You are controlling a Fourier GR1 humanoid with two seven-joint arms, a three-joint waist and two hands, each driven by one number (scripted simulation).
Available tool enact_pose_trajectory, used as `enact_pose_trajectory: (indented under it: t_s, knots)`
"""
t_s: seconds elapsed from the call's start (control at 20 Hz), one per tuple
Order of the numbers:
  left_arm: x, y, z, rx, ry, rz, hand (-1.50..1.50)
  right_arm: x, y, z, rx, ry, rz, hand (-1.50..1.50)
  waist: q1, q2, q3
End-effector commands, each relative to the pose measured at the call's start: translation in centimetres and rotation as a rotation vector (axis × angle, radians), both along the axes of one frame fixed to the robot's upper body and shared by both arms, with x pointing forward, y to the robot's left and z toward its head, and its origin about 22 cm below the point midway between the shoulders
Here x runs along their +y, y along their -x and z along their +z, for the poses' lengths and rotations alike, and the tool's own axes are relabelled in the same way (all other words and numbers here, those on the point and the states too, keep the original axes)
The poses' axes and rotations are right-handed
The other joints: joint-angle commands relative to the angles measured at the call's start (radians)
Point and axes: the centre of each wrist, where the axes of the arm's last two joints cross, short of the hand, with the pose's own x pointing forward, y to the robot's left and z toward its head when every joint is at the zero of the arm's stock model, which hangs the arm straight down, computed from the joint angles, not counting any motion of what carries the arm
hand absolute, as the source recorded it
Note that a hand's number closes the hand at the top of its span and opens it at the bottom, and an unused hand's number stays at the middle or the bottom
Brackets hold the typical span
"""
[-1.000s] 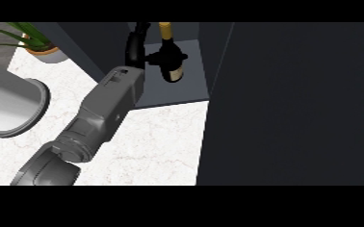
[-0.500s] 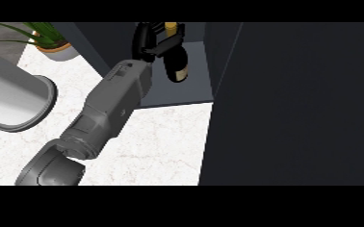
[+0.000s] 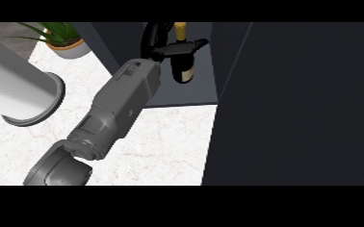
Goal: Pick up the wine, place it into the cabinet and close the cabinet
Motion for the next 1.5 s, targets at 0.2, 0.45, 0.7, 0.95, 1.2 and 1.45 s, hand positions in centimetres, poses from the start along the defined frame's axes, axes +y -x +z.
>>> enact_pose_trajectory:
  t_s: [0.2, 0.45, 0.7, 0.95, 1.2, 1.45]
  knots:
    - [-0.1, 0.5, -0.5, 0.019, 0.046, -0.041, -1.50, -0.3, 2.5, 3.5, -0.017, -0.091, 0.000, -1.50, 0.031, -0.011, 0.001]
    - [0.2, 1.9, -2.4, 0.012, 0.094, -0.138, -1.50, -0.5, 2.8, 4.4, 0.010, -0.086, -0.008, -1.50, 0.031, -0.019, 0.000]
    - [0.6, 3.3, -3.8, 0.037, 0.150, -0.166, -1.50, -1.1, 3.1, 5.2, -0.005, -0.070, 0.006, -1.50, 0.041, -0.022, 0.000]
    - [0.2, 5.4, -4.1, 0.051, 0.174, -0.202, -1.50, -0.3, 3.1, 3.7, 0.007, -0.080, -0.022, -1.50, 0.063, -0.027, 0.001]
    - [-0.9, 9.7, -5.4, 0.071, 0.188, -0.224, -1.50, -0.9, 2.4, 3.7, -0.005, -0.073, -0.025, -1.50, 0.070, -0.027, 0.002]
    - [1.8, 13.4, -7.6, 0.083, 0.190, -0.185, -1.50, -0.9, 3.2, 3.9, -0.003, -0.059, -0.036, -1.50, 0.060, -0.022, 0.002]
